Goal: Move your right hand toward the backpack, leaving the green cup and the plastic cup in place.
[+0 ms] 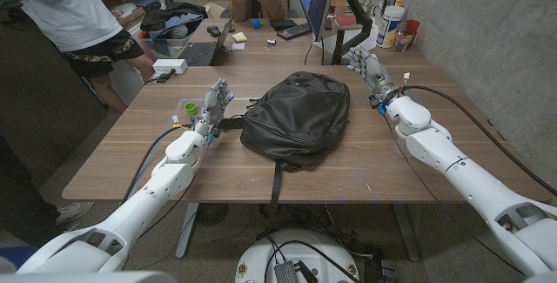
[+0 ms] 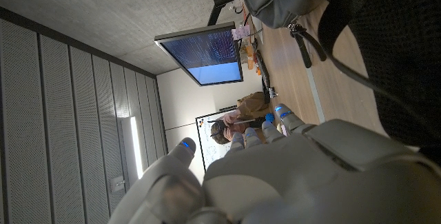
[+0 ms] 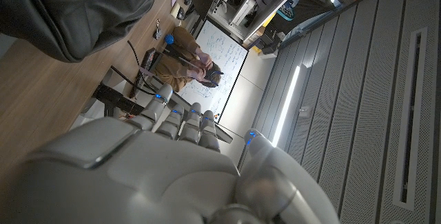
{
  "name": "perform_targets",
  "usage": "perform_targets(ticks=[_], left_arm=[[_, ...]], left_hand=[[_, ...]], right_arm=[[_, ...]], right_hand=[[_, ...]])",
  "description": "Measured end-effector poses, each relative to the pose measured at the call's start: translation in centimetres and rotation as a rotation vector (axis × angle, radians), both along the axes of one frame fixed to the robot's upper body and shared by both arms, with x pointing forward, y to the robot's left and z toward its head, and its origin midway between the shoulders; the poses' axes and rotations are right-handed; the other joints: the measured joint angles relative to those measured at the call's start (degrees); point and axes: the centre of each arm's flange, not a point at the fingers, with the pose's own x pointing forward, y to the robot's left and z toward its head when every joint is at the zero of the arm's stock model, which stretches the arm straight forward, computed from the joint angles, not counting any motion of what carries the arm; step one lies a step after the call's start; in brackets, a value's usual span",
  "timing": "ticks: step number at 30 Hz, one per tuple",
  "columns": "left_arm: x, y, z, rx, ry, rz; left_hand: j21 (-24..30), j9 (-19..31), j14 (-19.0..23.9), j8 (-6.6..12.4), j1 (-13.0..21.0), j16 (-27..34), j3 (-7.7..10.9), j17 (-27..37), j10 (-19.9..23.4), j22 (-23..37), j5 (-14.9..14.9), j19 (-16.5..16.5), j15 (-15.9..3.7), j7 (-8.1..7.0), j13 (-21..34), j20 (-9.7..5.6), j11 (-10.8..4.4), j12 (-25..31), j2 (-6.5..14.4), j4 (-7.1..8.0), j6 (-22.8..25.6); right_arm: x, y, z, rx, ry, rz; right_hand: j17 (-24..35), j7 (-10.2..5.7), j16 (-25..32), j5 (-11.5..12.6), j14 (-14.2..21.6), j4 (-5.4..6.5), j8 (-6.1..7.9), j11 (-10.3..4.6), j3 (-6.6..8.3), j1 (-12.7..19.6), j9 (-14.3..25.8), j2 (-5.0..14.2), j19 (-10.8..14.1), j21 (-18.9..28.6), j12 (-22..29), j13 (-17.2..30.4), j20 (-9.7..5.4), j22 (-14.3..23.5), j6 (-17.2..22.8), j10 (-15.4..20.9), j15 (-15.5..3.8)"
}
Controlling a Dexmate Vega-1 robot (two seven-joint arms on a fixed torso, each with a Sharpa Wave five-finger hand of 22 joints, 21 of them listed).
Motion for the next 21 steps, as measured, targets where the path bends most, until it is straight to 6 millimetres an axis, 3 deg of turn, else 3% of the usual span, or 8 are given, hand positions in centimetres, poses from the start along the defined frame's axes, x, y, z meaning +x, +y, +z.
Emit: perform_targets(ticks=[21], left_arm=[[-0.08, 0.25, -0.16, 0.001, 0.002, 0.003]], left_hand=[[0.00, 0.00, 0.00, 0.00, 0.00, 0.00, 0.00, 0.00, 0.00, 0.00, 0.00, 0.00, 0.00, 0.00, 0.00, 0.00, 0.00, 0.00, 0.00, 0.00, 0.00]], right_arm=[[-0.82, 0.89, 1.01, -0.077, -0.042, -0.020]], right_hand=[[0.00, 0.00, 0.00, 0.00, 0.00, 0.00, 0.00, 0.00, 0.00, 0.00, 0.00, 0.00, 0.00, -0.42, 0.00, 0.00, 0.00, 0.00, 0.00, 0.00, 0.00]])
